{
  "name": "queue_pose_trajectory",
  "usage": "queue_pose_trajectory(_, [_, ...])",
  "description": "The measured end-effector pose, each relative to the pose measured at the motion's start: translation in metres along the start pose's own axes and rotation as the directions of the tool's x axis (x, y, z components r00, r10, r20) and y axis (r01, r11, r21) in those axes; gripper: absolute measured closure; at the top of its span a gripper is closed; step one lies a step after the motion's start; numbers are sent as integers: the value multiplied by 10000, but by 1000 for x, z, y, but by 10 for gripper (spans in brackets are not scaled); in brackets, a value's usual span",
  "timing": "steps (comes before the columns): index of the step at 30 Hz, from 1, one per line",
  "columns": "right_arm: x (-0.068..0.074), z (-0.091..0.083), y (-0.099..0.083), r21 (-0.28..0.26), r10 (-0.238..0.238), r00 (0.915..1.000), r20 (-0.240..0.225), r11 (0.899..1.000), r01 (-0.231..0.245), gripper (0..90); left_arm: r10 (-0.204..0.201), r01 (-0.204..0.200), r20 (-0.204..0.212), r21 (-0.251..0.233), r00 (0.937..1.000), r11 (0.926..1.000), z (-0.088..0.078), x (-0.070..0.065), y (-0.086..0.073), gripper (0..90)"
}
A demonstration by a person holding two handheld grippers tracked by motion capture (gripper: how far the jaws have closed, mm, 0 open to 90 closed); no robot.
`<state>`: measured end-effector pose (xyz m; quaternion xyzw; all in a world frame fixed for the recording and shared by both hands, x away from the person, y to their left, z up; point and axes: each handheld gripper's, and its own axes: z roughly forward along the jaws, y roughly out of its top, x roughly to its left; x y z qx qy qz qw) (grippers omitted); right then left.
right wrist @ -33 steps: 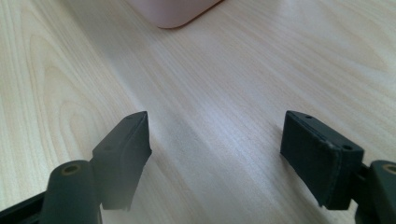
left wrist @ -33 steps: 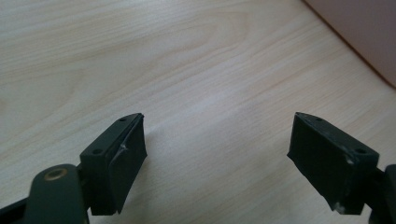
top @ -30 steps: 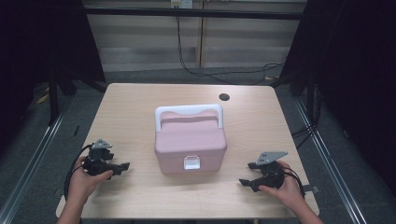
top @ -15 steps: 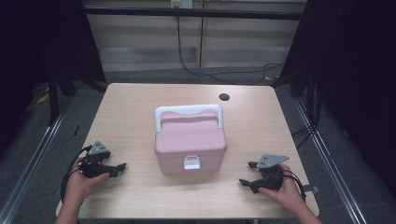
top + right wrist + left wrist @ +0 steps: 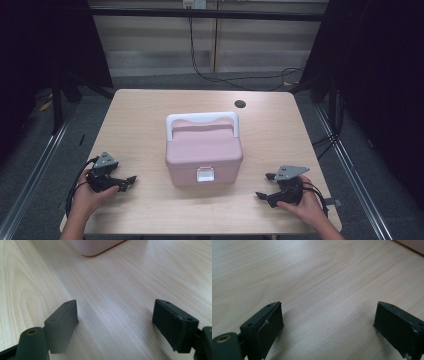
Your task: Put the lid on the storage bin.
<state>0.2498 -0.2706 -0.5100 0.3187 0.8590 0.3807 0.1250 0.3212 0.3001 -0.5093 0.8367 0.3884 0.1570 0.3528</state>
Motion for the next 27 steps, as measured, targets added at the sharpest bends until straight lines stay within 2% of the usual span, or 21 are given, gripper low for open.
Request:
queue_pose_trajectory(3, [0,0,0,23,-61,10000,-41,10000,61,177,37,-37,-12,39,10000,10000,0,0,0,67])
queue_pose_trajectory(5, [1,1,0,69,-68,9999,-87,10000,69,161,-186,189,-169,168,9997,9997,2,-1,1,24])
queue_pose_trajectory(7, [0,1,0,65,-127,9998,-135,9999,128,158,-162,166,-175,223,9997,9996,3,-1,2,0])
queue_pose_trajectory(27, [0,1,1,123,-99,9999,-66,9999,100,133,-160,164,-175,227,9997,9996,3,-1,2,0])
